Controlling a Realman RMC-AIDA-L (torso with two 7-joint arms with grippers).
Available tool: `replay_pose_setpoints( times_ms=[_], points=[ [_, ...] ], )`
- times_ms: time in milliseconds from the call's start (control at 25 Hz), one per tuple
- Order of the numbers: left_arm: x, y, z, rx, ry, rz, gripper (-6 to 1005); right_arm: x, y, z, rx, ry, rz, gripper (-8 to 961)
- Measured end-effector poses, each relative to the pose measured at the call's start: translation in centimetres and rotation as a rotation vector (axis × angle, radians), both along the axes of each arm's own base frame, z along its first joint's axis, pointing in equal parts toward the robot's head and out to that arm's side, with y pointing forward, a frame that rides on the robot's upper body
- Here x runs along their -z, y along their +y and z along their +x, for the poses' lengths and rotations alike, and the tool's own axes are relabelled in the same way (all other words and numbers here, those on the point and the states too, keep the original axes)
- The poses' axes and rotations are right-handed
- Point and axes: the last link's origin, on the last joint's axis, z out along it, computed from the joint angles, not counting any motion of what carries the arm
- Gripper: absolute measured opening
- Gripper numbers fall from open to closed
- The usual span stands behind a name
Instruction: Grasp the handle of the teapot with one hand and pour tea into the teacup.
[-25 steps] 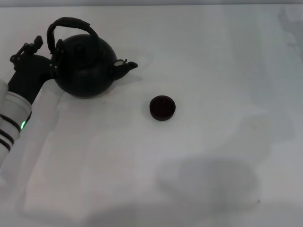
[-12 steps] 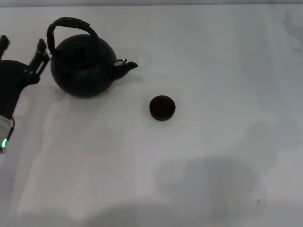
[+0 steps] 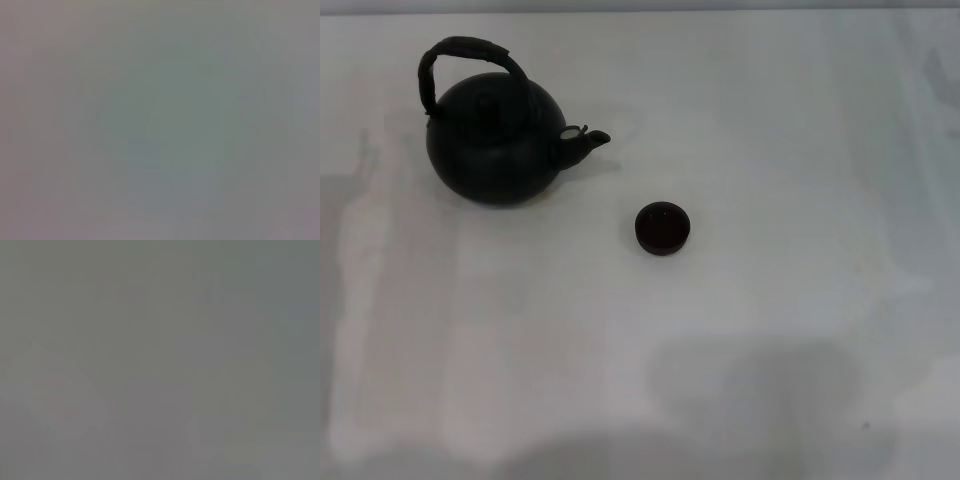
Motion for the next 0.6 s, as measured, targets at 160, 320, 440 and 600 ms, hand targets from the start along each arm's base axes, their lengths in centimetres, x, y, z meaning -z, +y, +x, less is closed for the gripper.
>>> replay_pose_setpoints(
  times_ms=[160,320,440,600],
  points=[
    [-0.34,0.32,-0.19,-0.004,0.000,0.006,877,0.09,-0.21,0.18,0.005,0.001,-0.002,829],
    [-0.47,0.38,-0.33,-0.004,-0.041,0.010,877,0.11,-0.13,0.09,0.002,0.002,-0.003,829],
    [-0.67,0.30,-0.66,-0.015,-0.073,0.019,877,0.16,0.10,-0.11,0.000,0.002,-0.006,829],
    [-0.73,0.18,-0.85,-0.018,-0.113,0.024,877,0.27,0.33,-0.39,-0.007,-0.002,-0.013,829]
  ],
)
